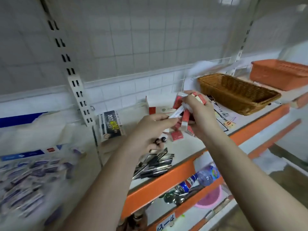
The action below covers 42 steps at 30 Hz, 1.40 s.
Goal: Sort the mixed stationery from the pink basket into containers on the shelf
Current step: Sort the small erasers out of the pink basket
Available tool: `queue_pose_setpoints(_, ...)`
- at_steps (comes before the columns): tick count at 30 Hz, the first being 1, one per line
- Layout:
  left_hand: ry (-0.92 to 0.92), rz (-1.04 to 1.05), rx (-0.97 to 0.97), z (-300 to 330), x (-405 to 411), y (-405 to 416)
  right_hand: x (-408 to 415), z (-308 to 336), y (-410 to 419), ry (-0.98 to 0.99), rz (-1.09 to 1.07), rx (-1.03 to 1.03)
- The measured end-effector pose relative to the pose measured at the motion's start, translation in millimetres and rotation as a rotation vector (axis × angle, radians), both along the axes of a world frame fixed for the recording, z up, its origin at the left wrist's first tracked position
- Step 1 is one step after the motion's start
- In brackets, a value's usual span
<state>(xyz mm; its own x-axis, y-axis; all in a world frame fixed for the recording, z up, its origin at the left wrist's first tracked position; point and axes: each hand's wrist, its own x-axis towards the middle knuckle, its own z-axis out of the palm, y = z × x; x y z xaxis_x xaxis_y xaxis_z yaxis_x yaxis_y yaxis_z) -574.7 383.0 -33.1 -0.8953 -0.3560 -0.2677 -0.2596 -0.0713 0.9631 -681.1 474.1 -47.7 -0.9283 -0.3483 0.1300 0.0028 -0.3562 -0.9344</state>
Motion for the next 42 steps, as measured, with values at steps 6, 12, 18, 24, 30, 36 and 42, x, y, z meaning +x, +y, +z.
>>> queue_pose_setpoints(6, -0.032, 0.24, -0.065, -28.1, -57.4, 22.7, -88.5, -24.6, 19.1, 0.028, 0.241, 0.194)
queue_pose_setpoints(12, -0.042, 0.545, -0.141, -20.2, -51.7, 31.1, -130.3, -18.9, 15.6, 0.299, 0.419, 0.538)
queue_pose_setpoints(18, 0.012, 0.742, -0.291, -10.3, -49.6, 30.9, -139.0, -9.6, 3.4, 0.684, 0.49, 0.713)
queue_pose_setpoints(24, 0.033, 0.729, -0.235, -13.2, -52.5, 25.6, -149.9, 3.5, 2.4, 0.663, 0.605, 0.677)
queue_pose_setpoints(30, 0.07, 0.757, -0.229, -13.6, -51.7, 15.9, -152.2, 2.8, 16.4, 0.687, 0.662, 0.672)
queue_pose_setpoints(36, 0.059, 0.739, -0.239, -17.1, -50.4, 11.2, -149.5, -9.9, 14.3, 0.67, 0.65, 0.708)
queue_pose_setpoints(42, 0.072, 0.714, -0.201, -17.6, -49.5, 10.7, -155.1, -11.7, 19.0, 0.38, 0.457, 0.586)
